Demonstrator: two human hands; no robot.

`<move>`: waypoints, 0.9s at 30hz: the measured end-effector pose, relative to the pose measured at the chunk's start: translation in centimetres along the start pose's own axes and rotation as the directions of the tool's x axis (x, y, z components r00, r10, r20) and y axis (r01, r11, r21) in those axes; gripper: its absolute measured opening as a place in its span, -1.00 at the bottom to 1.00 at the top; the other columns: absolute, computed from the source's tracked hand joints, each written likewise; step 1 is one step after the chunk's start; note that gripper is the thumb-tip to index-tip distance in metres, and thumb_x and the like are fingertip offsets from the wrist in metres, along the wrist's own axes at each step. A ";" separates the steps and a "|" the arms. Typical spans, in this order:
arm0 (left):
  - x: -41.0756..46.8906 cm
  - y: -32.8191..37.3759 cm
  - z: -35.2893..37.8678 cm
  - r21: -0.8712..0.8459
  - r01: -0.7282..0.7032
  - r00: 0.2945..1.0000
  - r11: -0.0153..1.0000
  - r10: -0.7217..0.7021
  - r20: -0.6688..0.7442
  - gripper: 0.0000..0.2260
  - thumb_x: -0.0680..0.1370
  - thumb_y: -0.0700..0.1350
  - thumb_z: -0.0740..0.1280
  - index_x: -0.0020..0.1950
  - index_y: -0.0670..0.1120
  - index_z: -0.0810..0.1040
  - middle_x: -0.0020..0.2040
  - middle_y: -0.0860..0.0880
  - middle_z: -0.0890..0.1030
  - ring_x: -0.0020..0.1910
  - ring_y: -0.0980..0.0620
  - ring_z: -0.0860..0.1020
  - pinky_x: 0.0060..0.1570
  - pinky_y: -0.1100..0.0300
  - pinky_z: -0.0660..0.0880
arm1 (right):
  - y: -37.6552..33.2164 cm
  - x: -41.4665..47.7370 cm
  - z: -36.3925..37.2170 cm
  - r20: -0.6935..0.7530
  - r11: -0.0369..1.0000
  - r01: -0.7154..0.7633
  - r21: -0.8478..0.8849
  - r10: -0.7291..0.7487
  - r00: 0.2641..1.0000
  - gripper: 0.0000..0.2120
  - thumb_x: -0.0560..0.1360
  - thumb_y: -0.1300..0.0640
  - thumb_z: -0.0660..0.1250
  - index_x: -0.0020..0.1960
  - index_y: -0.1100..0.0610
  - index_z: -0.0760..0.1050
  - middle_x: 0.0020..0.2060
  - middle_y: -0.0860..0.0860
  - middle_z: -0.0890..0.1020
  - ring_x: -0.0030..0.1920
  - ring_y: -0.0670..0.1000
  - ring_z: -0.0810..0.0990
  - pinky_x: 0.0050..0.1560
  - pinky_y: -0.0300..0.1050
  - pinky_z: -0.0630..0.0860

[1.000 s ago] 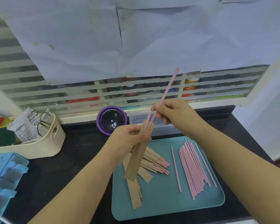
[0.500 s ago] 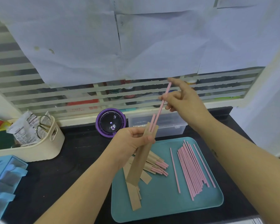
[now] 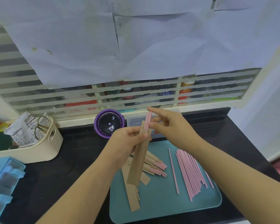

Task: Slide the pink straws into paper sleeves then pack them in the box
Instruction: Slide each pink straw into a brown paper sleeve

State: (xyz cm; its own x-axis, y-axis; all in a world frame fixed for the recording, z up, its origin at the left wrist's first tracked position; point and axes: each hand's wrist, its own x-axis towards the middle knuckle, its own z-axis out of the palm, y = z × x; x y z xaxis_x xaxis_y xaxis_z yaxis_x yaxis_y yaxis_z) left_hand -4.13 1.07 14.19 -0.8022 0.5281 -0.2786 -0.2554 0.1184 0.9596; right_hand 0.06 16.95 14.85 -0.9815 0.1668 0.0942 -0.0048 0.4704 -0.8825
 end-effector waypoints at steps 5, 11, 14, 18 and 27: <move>0.0 -0.3 -0.3 0.074 0.003 1.000 0.997 -0.002 -0.008 -0.88 0.49 -0.19 0.37 -0.01 -0.06 0.66 -0.11 -0.04 0.71 -0.10 0.04 0.64 0.06 0.05 0.55 | 0.2 -0.4 0.1 0.039 0.998 0.004 -0.067 -0.001 0.999 -0.54 0.54 0.06 0.29 0.40 -0.12 0.31 -0.17 -0.21 0.60 -0.23 -0.20 0.56 -0.17 -0.47 0.47; 0.6 -0.7 -0.8 0.354 -0.046 0.999 0.934 0.038 0.030 -0.84 0.47 -0.15 0.42 -0.09 0.14 0.64 -0.15 0.12 0.70 -0.12 0.19 0.63 -0.09 0.28 0.49 | 0.7 0.6 -1.4 0.093 0.997 -0.074 -0.004 0.075 0.993 -0.85 0.49 0.09 0.36 0.04 0.05 0.58 -0.22 -0.08 0.64 -0.34 -0.26 0.56 -0.23 -0.45 0.50; 1.4 -1.5 -0.9 0.457 -0.106 0.994 0.883 0.106 0.025 -0.82 0.49 -0.14 0.40 -0.04 0.17 0.61 -0.15 0.24 0.67 -0.09 0.28 0.60 -0.16 0.50 0.44 | 2.8 0.7 -1.2 0.146 0.986 -0.168 0.014 0.164 0.976 -0.93 0.48 0.15 0.37 -0.03 0.08 0.56 -0.32 -0.05 0.64 -0.38 -0.22 0.56 -0.25 -0.39 0.52; 3.0 -4.9 -2.8 0.562 -0.050 0.984 0.825 0.137 -0.114 -0.70 0.52 -0.13 0.37 0.25 0.03 0.54 0.06 0.17 0.56 0.01 0.28 0.51 -0.09 0.46 0.37 | 8.1 -0.1 0.3 -0.016 0.899 -0.400 0.180 0.409 0.912 -0.93 0.51 0.21 0.34 -0.04 0.15 0.59 -0.25 0.02 0.65 -0.33 -0.10 0.55 -0.23 -0.28 0.52; 3.6 -15.1 -6.2 0.853 0.159 0.987 0.496 -0.098 -0.127 -0.70 0.54 -0.17 0.29 0.25 0.03 0.54 0.19 0.00 0.54 0.10 0.07 0.51 0.10 0.11 0.48 | 15.2 -2.1 5.4 -0.070 0.747 -0.649 0.145 0.662 0.746 -0.98 0.45 0.20 0.40 -0.13 0.14 0.57 -0.23 0.01 0.60 -0.25 -0.07 0.49 -0.21 -0.24 0.43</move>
State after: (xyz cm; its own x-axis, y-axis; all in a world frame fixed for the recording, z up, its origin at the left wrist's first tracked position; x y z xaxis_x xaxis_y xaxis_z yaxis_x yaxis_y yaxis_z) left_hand -6.47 -4.01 -1.60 -0.8354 0.4031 -0.3737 0.2065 0.8602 0.4662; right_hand 1.03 19.08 -1.22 -0.7222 0.4965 -0.4816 0.6057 0.1179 -0.7869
